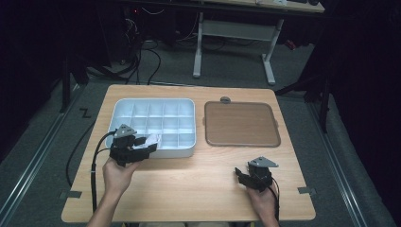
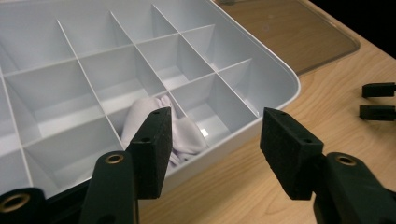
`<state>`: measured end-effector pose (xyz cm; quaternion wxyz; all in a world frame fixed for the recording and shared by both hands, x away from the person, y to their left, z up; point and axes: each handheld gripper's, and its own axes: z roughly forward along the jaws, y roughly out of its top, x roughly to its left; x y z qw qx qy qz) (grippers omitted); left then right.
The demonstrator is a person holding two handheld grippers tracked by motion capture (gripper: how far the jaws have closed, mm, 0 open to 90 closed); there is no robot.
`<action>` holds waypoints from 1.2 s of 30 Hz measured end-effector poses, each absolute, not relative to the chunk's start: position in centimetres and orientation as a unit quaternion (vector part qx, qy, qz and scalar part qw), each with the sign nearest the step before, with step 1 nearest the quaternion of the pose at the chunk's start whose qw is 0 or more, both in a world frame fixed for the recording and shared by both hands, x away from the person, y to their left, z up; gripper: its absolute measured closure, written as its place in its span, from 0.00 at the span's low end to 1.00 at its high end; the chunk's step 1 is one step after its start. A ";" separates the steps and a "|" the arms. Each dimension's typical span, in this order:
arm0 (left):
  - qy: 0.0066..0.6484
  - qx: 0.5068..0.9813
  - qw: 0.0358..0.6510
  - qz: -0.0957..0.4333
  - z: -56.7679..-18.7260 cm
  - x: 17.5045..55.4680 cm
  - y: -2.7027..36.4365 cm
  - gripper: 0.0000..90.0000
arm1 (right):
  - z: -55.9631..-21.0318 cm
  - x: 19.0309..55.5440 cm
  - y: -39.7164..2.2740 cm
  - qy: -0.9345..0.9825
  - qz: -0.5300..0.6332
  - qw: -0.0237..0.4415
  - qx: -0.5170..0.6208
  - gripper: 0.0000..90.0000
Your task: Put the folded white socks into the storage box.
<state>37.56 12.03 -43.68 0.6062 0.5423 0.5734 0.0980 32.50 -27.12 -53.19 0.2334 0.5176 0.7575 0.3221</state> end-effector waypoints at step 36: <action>0.578 0.535 0.612 0.072 -46.5 34.4 14.1 0.40 | -53.2 32.5 -27.1 0.757 0.322 0.234 0.518 0.45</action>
